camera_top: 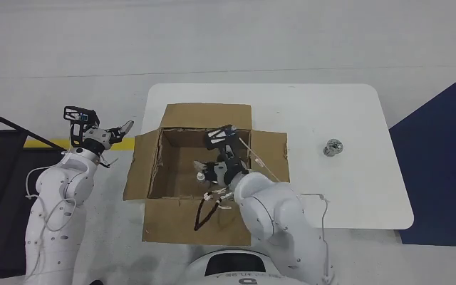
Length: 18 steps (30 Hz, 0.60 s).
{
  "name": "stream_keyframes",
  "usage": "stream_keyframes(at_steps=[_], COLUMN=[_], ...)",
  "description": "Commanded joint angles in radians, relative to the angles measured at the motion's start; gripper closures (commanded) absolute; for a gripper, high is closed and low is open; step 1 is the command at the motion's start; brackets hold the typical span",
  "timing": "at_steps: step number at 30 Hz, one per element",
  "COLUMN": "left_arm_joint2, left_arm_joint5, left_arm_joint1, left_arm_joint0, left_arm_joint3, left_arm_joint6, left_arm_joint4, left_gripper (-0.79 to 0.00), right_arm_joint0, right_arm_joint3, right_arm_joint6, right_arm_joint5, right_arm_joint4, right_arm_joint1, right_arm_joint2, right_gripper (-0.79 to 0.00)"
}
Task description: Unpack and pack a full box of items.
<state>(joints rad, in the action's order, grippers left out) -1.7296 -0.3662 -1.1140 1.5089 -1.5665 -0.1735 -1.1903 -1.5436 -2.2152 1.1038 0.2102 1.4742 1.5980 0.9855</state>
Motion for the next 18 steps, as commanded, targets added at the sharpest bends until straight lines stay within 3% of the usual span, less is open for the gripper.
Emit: stream_keyframes(at_steps=[1, 5, 8, 10, 12, 17, 18], left_arm_joint2=[0.000, 0.000, 0.000, 0.000, 0.000, 0.000, 0.000], left_arm_joint5=[0.000, 0.000, 0.000, 0.000, 0.000, 0.000, 0.000], left_arm_joint1=[0.000, 0.000, 0.000, 0.000, 0.000, 0.000, 0.000], left_arm_joint0=[0.000, 0.000, 0.000, 0.000, 0.000, 0.000, 0.000], left_arm_joint3=[0.000, 0.000, 0.000, 0.000, 0.000, 0.000, 0.000], left_arm_joint6=[0.000, 0.000, 0.000, 0.000, 0.000, 0.000, 0.000], left_arm_joint4=[0.000, 0.000, 0.000, 0.000, 0.000, 0.000, 0.000], left_gripper=[-0.785, -0.785, -0.785, -0.785, -0.785, -0.785, -0.785], right_arm_joint0=[-0.052, -0.087, -0.100, -0.106, -0.094, -0.032, -0.017], right_arm_joint3=[-0.124, -0.135, -0.135, -0.127, -0.084, 0.054, 0.092], right_arm_joint6=[-0.025, -0.154, -0.170, -0.153, -0.145, -0.085, -0.069], right_arm_joint5=[0.014, 0.093, 0.182, 0.236, 0.291, 0.392, 0.423], right_arm_joint4=[-0.037, -0.123, -0.229, -0.226, -0.215, -0.126, -0.099], right_arm_joint1=[-0.008, -0.013, -0.014, -0.017, -0.020, -0.028, -0.030], right_arm_joint2=[0.091, 0.282, 0.458, 0.547, 0.614, 0.712, 0.733], right_gripper=[-0.566, -0.533, -0.413, -0.391, -0.434, -0.646, -0.643])
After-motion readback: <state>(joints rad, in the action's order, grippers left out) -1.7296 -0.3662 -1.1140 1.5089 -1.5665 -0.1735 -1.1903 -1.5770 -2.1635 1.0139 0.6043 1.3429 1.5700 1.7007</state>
